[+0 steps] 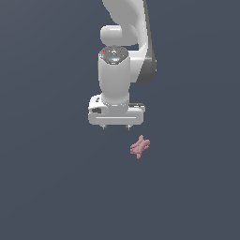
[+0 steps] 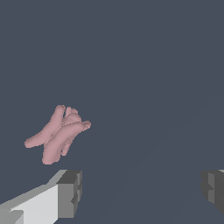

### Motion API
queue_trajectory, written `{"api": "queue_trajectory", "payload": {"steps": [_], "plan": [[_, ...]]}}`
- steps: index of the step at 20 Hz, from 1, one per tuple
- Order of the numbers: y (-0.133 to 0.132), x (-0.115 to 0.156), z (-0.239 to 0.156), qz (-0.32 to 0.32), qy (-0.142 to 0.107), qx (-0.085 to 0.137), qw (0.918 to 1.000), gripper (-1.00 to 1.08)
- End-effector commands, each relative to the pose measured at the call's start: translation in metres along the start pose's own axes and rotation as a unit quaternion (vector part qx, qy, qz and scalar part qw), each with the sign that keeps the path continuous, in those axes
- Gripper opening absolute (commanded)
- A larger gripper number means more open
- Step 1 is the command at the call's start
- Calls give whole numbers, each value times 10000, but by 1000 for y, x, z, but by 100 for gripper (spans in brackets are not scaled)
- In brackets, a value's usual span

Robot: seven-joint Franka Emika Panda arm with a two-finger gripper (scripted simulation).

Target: Pick up the object and move it to a goal position.

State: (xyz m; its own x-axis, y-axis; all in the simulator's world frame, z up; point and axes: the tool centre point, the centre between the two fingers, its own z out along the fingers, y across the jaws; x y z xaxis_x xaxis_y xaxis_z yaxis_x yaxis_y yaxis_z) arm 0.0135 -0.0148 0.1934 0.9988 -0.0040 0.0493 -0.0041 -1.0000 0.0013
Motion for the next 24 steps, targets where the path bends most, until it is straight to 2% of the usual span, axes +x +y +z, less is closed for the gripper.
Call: {"api": "queue_trajectory", "payload": {"steps": [1, 11, 24], "plan": [[0, 0, 0, 0, 0, 0, 10000, 100], [-22, -11, 15, -35, -179, 171, 9997, 100], [-29, -8, 20, 274, -190, 157, 9993, 100]]}}
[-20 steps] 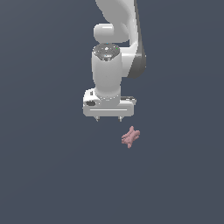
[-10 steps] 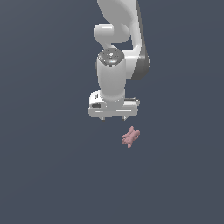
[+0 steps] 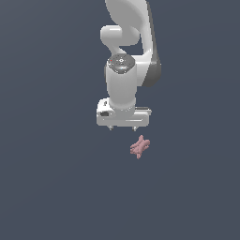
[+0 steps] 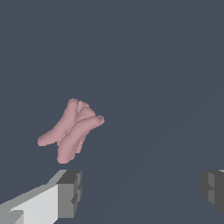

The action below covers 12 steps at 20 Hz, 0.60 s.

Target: Pick up the object and move it to a goal position.

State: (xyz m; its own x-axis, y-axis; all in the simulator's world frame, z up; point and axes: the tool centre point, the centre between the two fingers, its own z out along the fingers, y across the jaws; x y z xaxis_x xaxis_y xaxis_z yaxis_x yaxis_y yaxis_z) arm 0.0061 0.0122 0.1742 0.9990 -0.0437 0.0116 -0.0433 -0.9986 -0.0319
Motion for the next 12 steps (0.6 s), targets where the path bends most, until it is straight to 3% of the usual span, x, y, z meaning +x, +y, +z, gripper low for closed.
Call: {"api": "queue_trajectory", "payload": {"steps": [1, 12], "plan": [[-3, 1, 2, 135, -4, -4, 9999, 100], [-28, 8, 21, 1136, -24, -39, 9935, 100]]}}
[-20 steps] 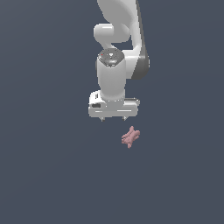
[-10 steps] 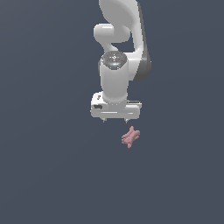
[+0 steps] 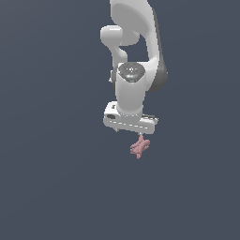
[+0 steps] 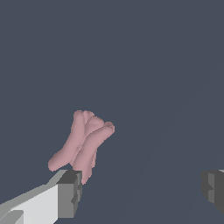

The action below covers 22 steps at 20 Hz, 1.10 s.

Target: Pick up the object and move it to a goal position.

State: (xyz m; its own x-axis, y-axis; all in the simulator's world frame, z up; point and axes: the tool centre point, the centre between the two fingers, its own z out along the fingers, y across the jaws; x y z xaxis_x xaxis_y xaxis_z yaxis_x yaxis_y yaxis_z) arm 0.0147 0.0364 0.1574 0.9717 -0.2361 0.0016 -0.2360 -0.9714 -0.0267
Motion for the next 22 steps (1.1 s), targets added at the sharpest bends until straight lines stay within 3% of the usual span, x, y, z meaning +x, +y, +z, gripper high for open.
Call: {"api": "queue_trajectory", "payload": {"steps": [1, 8, 22], "plan": [[-7, 0, 5, 271, -4, -12, 9996, 100], [-27, 1, 19, 1021, -6, -49, 9948, 100], [-58, 0, 42, 2191, 17, -118, 9756, 100]]}}
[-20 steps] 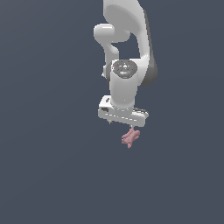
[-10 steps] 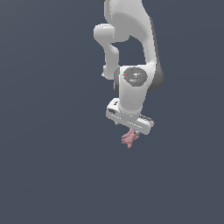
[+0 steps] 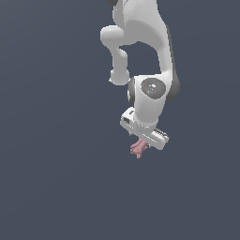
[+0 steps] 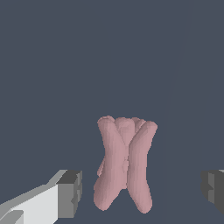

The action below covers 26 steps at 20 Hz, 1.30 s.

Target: Pick up the object and move it to a goal position.

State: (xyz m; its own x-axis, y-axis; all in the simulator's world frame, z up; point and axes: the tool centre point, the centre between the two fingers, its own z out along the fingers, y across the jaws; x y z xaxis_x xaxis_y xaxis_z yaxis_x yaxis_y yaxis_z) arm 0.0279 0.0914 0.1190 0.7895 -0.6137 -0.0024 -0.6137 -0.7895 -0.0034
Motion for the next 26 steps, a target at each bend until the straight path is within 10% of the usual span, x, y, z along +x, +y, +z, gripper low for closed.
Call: {"api": "queue_trajectory", "payload": {"steps": [1, 26], "plan": [[-3, -1, 2, 142, 6, -7, 9999, 100], [-6, -4, 56, 317, 13, -17, 9995, 100]]}}
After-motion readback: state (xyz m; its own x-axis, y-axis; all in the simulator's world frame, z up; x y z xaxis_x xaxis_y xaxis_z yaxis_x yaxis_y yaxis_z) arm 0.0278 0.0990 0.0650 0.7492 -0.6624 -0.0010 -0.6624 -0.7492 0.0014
